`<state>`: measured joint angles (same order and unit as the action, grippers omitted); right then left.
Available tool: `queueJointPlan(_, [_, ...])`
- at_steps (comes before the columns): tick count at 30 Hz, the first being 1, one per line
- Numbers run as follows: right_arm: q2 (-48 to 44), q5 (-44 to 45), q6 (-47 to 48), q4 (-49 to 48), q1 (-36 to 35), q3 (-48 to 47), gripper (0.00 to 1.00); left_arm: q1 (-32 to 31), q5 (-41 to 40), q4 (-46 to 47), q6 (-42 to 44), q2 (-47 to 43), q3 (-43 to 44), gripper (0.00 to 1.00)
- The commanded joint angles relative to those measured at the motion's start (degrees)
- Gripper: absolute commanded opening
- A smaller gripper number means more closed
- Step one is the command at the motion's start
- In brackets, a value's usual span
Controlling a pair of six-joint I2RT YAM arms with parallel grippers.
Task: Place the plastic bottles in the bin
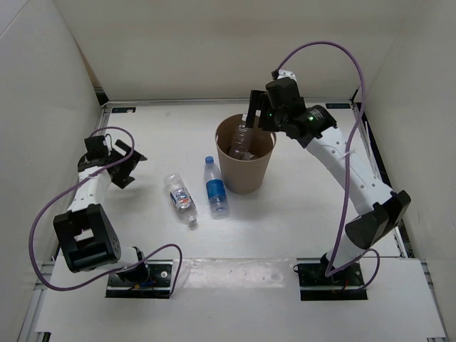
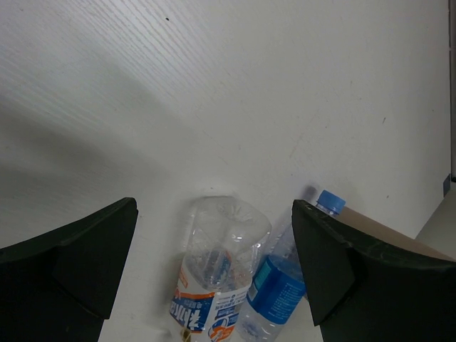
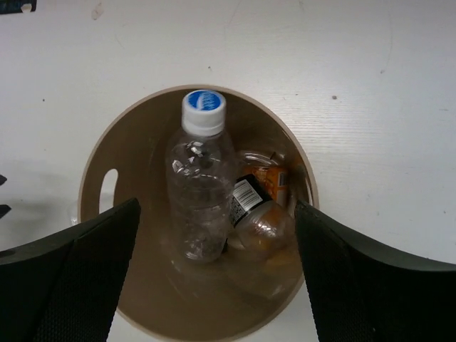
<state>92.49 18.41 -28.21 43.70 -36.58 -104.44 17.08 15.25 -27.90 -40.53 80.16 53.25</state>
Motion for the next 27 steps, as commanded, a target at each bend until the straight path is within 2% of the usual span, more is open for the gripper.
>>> queueJointPlan(1, [-3.6,0.7,-2.1,0.3,1.9,-2.9,0.90,0.1,2.3,2.1,-1.6,-1.5,0.4,1.00])
queueJointPlan(4, [-5.6,1.2,-5.3,1.7,7.5,-3.8,0.90,0.0,3.6,2.3,-2.7,-1.6,1.2,1.00])
queueJointPlan(8, [-11.4,-6.5,-9.8,-1.4,16.8,1.8,0.90,0.1,3.2,0.2,-3.0,-2.3,3.4,1.00])
queueJointPlan(11, [-13.8,-8.6,-10.6,-4.8,19.7,6.9,0.90,0.1,5.0,0.6,-2.4,-3.1,4.3,1.00])
queueJointPlan(13, [-14.4,-10.2,-10.4,-4.2,21.5,8.0,0.90,-0.8,3.6,-0.8,-2.1,-4.4,4.9,1.00])
queueJointPlan(15, [-14.1,-13.4,-11.3,-3.4,25.6,10.2,0.90,-4.6,1.4,-3.0,-0.4,-6.5,4.7,1.00])
queueJointPlan(16, [-14.1,-14.5,-11.3,-3.4,25.6,10.2,0.90,-4.6,0.6,-3.0,1.2,-6.5,4.5,1.00])
queueJointPlan(20, [-12.4,-15.7,-9.2,-1.6,27.4,8.7,0.90,-14.0,-3.4,-5.5,3.5,-8.4,2.6,1.00])
queueJointPlan(22, [-11.5,-14.4,-7.9,-1.0,26.8,8.1,0.90,-19.0,-4.4,-8.2,1.8,-8.7,1.5,1.00])
queueJointPlan(27, [-11.6,-15.1,-6.3,-1.6,26.3,10.0,0.90,-22.7,-4.4,-11.9,-5.0,-7.7,-6.1,1.00])
